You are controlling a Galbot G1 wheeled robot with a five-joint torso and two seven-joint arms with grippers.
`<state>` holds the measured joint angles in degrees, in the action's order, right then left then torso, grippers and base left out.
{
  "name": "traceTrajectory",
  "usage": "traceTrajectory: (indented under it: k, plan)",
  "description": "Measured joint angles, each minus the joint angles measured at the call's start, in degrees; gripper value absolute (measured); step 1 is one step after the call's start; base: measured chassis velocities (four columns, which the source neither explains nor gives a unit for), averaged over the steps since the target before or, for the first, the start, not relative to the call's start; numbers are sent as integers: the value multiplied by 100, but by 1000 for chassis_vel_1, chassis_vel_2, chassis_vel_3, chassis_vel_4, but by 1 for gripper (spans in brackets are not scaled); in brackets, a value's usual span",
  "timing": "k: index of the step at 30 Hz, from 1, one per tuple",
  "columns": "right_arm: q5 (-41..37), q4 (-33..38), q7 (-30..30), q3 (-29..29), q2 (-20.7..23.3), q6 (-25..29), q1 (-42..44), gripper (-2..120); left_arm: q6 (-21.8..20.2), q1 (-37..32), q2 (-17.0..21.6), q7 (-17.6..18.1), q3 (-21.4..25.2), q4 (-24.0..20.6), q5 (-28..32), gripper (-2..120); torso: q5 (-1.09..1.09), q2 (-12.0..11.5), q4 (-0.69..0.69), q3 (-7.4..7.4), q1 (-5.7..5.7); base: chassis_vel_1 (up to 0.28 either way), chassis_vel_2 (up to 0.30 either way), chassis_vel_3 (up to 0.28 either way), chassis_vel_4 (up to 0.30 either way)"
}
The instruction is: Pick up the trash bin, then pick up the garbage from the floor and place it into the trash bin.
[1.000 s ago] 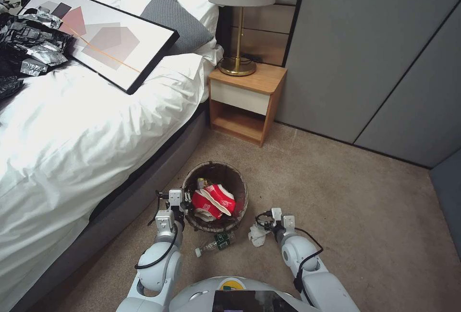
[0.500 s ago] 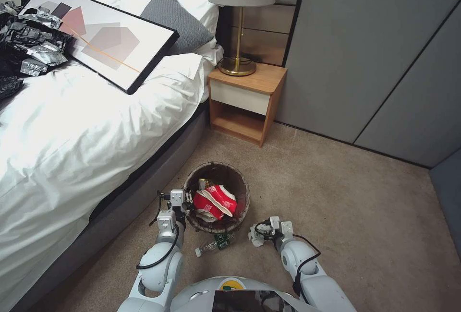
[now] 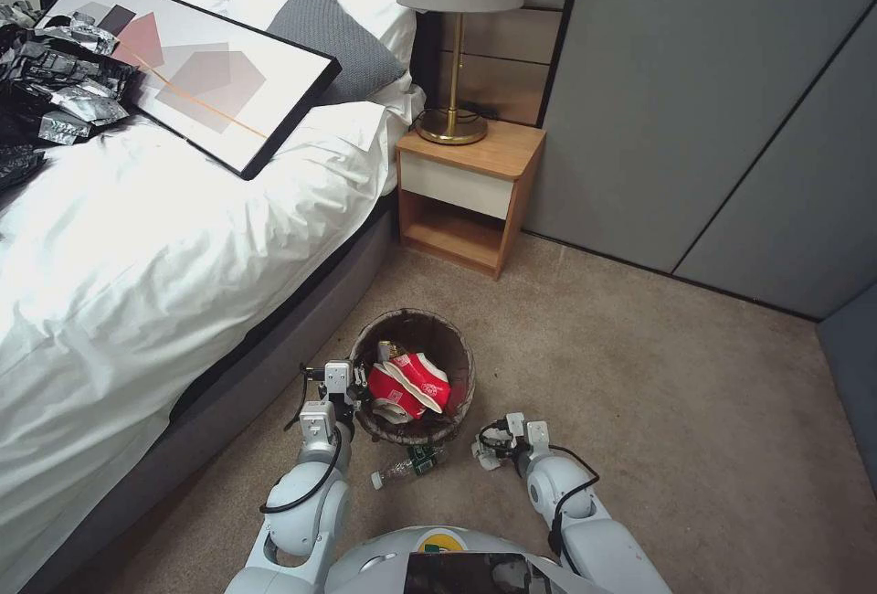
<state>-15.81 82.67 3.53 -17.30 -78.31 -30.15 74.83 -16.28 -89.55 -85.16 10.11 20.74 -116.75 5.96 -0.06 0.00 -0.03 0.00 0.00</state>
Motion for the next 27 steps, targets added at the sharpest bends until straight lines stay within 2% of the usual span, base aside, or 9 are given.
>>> traceTrajectory:
  k: [3, 8, 10, 12, 14, 16, 17, 20, 27]
  plan:
    - [34, -21, -19, -1, -13, 29, -1, 71, 0, -2, -4, 1, -2, -3, 0, 4, 0, 0, 0, 0, 0, 0, 0, 0, 0]
    - [111, -68, -39, -7, -26, 83, -6, 48, 0, -3, -14, 5, -2, -12, -2, 4, 3, 0, 2, 0, 0, 0, 0, 0, 0]
    - [116, -73, -39, -9, -27, 89, -6, 46, 0, -3, -14, 5, -2, -13, -2, 4, 3, 0, 2, 0, 0, 0, 0, 0, 0]
    - [136, -91, -50, -17, -35, 118, -7, 33, 0, -1, -18, 7, -4, -15, -2, 4, 6, 0, 4, 0, 0, 0, 0, 0, 0]
    - [142, -93, -50, -18, -40, 124, -6, 30, 0, 0, -20, 8, -3, -15, -2, 4, 8, 0, 5, 0, 0, 0, 0, 0, 0]
    - [162, -111, -68, -26, -48, 150, -4, 18, 0, 3, -25, 10, -3, -15, -2, 4, 9, 0, 5, 0, 0, 0, 0, 0, 0]
    - [162, -111, -68, -26, -48, 150, -4, 18, 0, 3, -25, 10, -3, -15, -2, 4, 9, 0, 5, 0, 0, 0, 0, 0, 0]
    - [171, -137, -86, -25, -52, 181, 1, 5, 0, 5, -27, 13, -3, -16, -1, 4, 10, 0, 7, 0, 0, 0, 0, 0, 0]
    - [218, -149, -87, -31, -55, 220, 3, 0, -5, 21, -28, 16, 1, -20, 5, 4, 8, 0, 3, 0, 0, 0, 0, 0, 0]
